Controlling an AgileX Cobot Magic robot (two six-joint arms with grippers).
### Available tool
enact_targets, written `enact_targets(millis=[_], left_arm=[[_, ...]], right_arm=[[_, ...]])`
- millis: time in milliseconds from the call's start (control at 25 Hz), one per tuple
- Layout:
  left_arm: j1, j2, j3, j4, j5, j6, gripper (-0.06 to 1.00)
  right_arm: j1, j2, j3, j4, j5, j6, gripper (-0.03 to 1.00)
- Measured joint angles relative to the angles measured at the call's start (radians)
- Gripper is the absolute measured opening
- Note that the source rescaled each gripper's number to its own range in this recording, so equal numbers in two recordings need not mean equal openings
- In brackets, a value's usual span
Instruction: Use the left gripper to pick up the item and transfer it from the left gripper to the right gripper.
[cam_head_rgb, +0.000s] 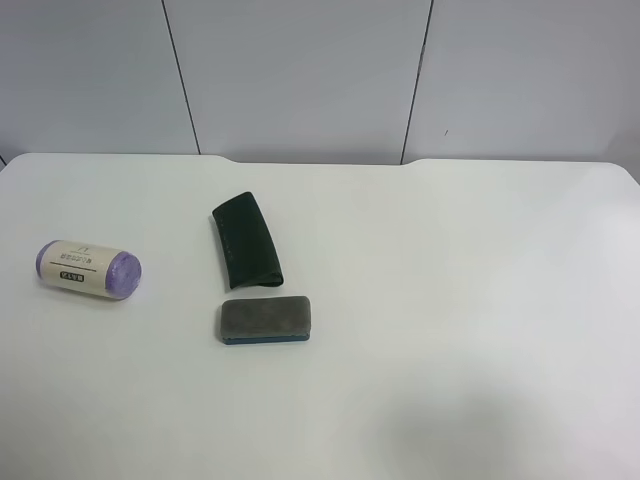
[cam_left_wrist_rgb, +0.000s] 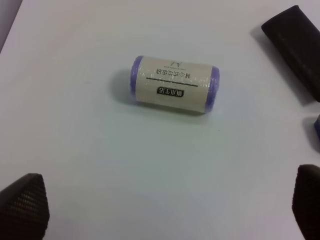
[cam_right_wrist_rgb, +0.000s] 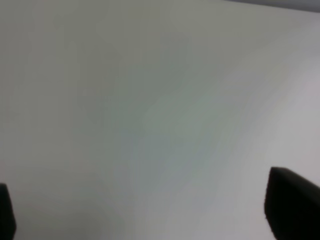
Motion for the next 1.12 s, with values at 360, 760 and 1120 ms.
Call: enact_targets(millis=[360,760,1120], left_arm=[[0.000,0.000,0.000,0.000,0.000,0.000,1.00],[0.000,0.000,0.000,0.004,0.000,-0.005,1.00],[0.000,0.061,-0.048,0.015,0.001,-0.063,1.00]], right_arm=[[0.000,0.000,0.000,0.000,0.000,0.001,1.00],[0.000,0.000,0.000,0.000,0.000,0.001,1.00],[0.000,0.000,0.000,0.000,0.000,0.001,1.00]])
